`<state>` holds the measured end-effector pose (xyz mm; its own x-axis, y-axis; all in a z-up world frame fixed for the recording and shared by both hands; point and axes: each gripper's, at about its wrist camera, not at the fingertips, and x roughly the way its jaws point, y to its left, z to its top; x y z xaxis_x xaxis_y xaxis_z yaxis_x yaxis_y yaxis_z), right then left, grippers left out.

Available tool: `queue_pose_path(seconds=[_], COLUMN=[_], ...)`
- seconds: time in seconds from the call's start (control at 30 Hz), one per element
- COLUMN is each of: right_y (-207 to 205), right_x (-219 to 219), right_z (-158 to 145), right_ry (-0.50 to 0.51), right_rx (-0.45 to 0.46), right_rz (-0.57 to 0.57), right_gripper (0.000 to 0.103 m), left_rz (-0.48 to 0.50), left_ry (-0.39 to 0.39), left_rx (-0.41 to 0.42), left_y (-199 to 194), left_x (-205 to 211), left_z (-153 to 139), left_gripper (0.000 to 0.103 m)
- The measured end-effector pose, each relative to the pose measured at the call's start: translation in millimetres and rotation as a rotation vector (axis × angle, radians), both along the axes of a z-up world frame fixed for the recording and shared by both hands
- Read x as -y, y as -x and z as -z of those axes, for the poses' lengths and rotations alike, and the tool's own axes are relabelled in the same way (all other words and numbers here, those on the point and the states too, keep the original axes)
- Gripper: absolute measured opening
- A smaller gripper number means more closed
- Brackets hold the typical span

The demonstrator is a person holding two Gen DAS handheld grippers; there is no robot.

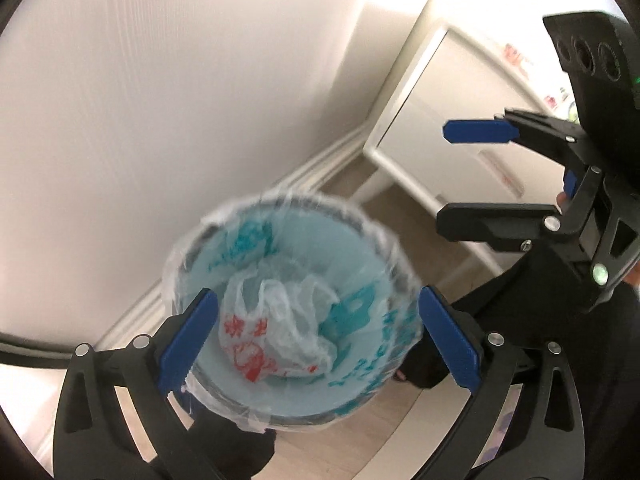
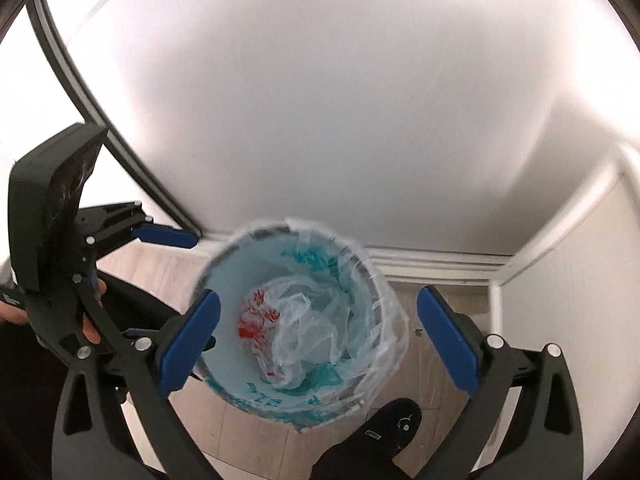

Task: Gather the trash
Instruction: 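Open the right gripper to drop the plastic bag into the bin, then move the left tool to the clear plastic bottle with green label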

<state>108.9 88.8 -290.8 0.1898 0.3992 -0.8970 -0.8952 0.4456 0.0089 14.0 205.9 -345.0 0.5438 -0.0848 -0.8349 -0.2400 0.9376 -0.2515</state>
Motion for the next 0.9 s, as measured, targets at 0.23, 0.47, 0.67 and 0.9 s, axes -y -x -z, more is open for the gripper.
queue_pose_path(seconds=[0.23, 0.47, 0.67, 0.9], right_y=[6, 13, 11, 4], right_x=[36, 89, 151, 225], right_z=[-82, -160, -205, -225], right_ry=[-0.169, -0.282, -0.354, -0.327], right_rx=[0.041, 0.129, 0.181, 0.267], right_rz=[0.079, 0.151, 0.271, 0.410], right_gripper=[0.096, 0.096, 0.096, 0.096], left_rz=[0.041, 0.088, 0.173, 0.308], left_ry=[-0.051, -0.079, -0.066, -0.073], left_rx=[0.092, 0.220, 0.287, 0.343], left_y=[2, -7, -23, -47], left_x=[18, 39, 69, 118], left_z=[-63, -128, -169, -198], left_gripper=[0.097, 0.097, 0.097, 0.097])
